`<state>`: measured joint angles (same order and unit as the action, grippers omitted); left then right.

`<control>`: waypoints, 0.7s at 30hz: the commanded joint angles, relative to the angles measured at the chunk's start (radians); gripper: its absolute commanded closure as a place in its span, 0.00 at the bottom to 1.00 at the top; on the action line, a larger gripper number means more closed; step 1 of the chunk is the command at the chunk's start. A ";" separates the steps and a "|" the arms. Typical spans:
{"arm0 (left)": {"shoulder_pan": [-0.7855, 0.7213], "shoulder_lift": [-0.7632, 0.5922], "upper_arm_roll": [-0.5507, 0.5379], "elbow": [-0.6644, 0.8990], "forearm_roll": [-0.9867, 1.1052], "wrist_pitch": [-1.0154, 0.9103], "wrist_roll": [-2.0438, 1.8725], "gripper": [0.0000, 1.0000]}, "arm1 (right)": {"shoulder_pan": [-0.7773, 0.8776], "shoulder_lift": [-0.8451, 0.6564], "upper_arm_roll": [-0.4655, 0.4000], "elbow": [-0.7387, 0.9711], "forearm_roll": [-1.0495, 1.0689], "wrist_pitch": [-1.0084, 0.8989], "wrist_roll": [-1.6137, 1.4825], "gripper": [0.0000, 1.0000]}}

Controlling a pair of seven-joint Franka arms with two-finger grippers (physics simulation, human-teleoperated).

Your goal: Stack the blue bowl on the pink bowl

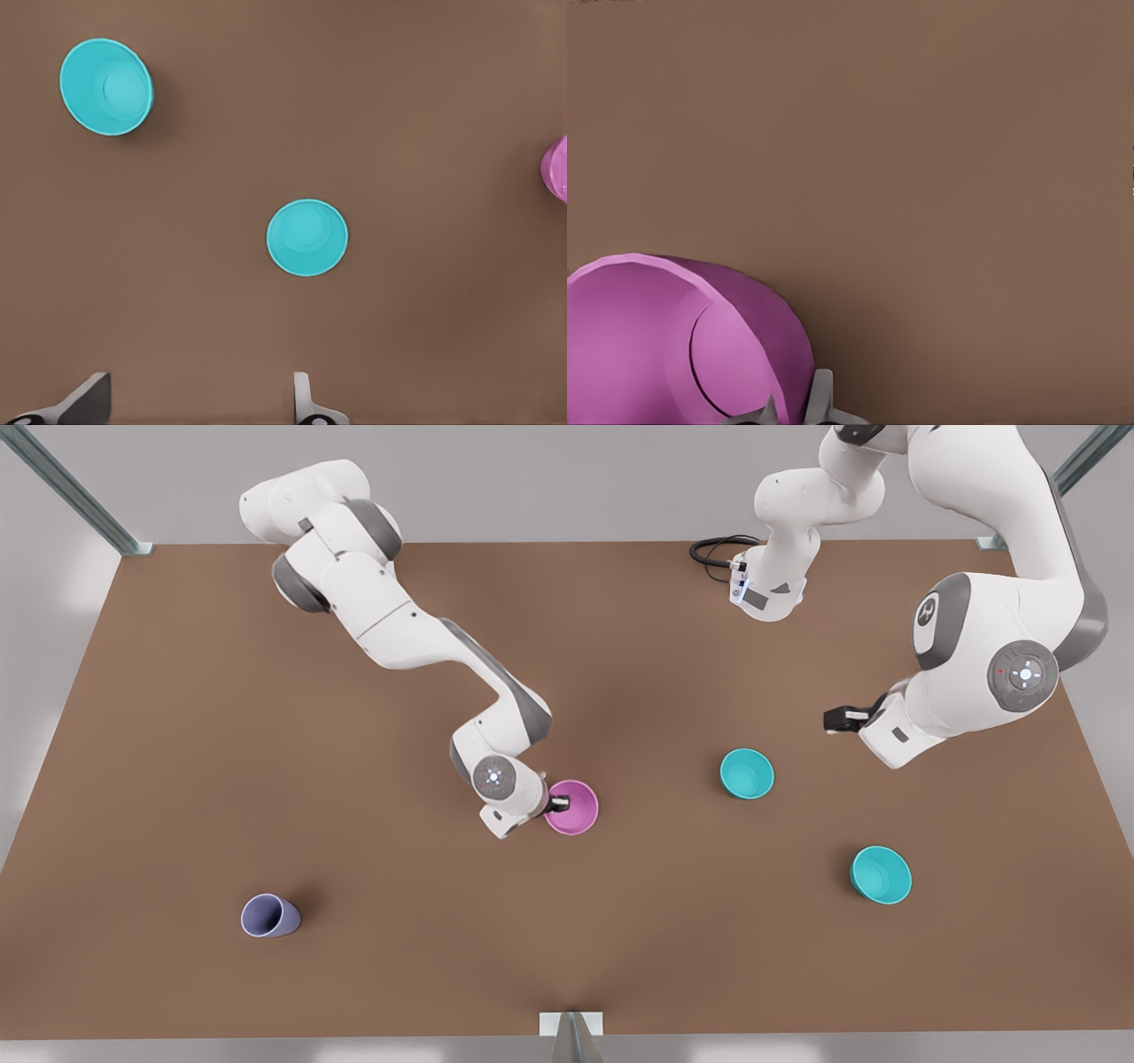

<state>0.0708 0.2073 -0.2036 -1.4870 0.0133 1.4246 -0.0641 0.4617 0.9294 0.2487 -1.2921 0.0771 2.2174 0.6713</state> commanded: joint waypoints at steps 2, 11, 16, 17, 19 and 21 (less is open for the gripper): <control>0.012 0.010 0.001 0.001 -0.022 -0.003 0.001 0.00 | 0.000 0.006 0.000 0.002 -0.010 0.030 0.608 0.11; -0.089 0.033 0.167 -0.185 -0.119 0.213 -0.043 0.00 | -0.141 -0.049 0.010 0.091 -0.003 -0.091 0.449 0.00; -0.092 0.133 0.182 -0.478 -0.251 0.654 0.239 0.00 | -0.429 -0.052 0.014 0.091 -0.003 -0.424 -0.302 0.00; -0.089 0.159 0.182 -0.503 -0.251 0.726 0.262 0.00 | -0.523 -0.098 0.011 0.091 -0.014 -0.539 -0.524 0.00; -0.092 0.181 0.182 -0.526 -0.257 0.766 0.267 0.00 | -0.578 -0.268 0.004 0.083 -0.163 -0.654 -0.733 0.00; -0.095 0.201 0.182 -0.526 -0.302 0.797 0.296 0.00 | -0.607 -0.396 0.006 0.077 -0.169 -0.703 -0.779 0.00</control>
<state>-0.0233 0.4029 -0.0214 -2.0140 -0.2493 2.0158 0.0258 -0.1314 0.5784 0.2549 -1.2122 -0.0398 1.7576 0.6401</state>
